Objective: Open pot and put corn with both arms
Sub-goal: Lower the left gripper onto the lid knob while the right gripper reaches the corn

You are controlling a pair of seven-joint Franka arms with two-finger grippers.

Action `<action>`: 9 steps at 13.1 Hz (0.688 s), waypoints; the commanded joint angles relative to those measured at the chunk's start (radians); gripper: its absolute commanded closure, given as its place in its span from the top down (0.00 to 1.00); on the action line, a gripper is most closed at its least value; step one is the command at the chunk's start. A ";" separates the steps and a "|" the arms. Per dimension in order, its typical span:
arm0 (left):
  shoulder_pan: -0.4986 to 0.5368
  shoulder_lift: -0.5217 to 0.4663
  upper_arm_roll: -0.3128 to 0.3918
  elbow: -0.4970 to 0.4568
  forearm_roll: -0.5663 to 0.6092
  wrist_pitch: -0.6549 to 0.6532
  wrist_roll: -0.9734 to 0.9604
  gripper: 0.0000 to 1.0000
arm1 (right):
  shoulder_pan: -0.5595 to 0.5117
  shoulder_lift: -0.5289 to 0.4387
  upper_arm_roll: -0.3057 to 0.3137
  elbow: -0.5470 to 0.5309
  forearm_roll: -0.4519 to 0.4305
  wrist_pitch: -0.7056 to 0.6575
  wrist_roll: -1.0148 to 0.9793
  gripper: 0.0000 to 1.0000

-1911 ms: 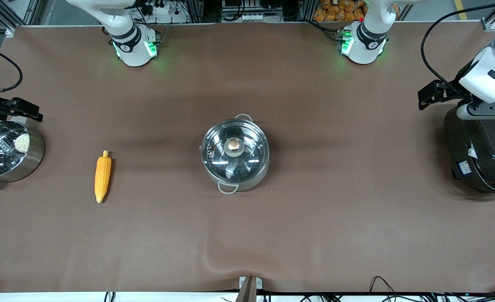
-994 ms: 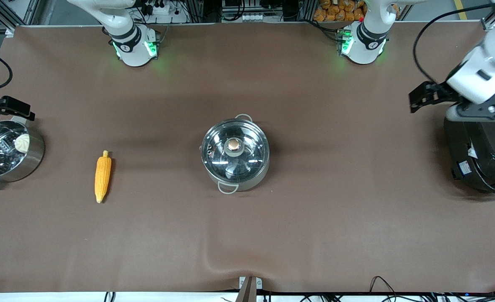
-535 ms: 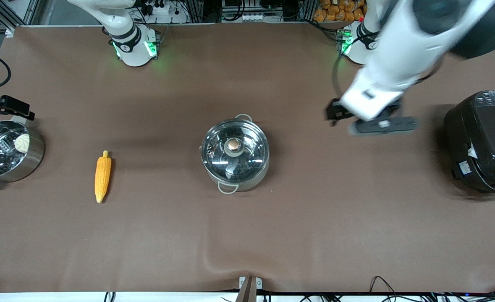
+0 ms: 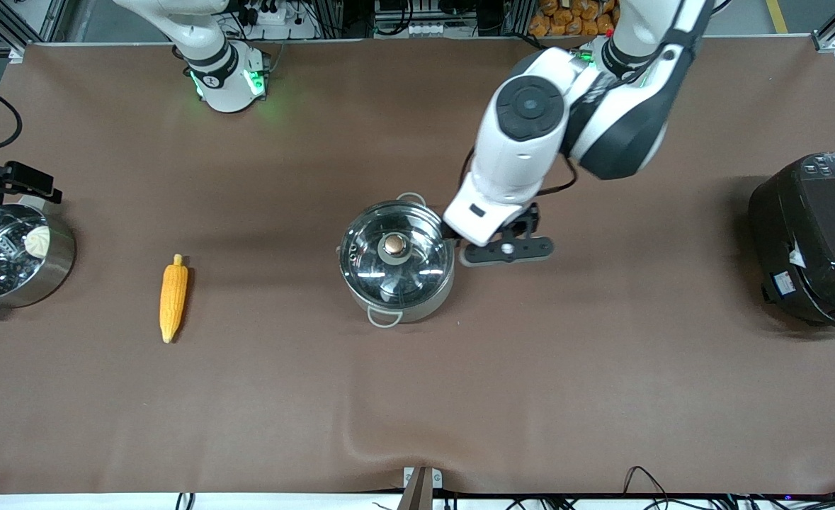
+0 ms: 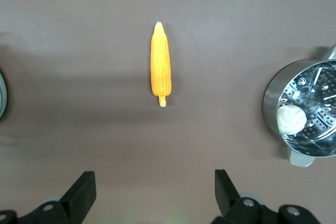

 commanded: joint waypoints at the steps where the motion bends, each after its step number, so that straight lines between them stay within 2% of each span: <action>1: -0.054 0.047 0.018 0.049 0.000 0.033 -0.021 1.00 | 0.013 0.043 0.003 -0.039 0.010 0.066 -0.011 1.00; 5: -0.108 0.116 0.018 0.051 0.000 0.142 -0.040 1.00 | 0.040 0.127 0.003 -0.090 0.010 0.140 -0.011 1.00; 8: -0.143 0.162 0.023 0.051 0.000 0.231 -0.054 1.00 | 0.040 0.171 0.003 -0.189 0.009 0.299 -0.013 1.00; 9: -0.166 0.165 0.036 0.051 0.000 0.255 -0.070 1.00 | 0.031 0.172 0.003 -0.206 0.007 0.312 -0.016 1.00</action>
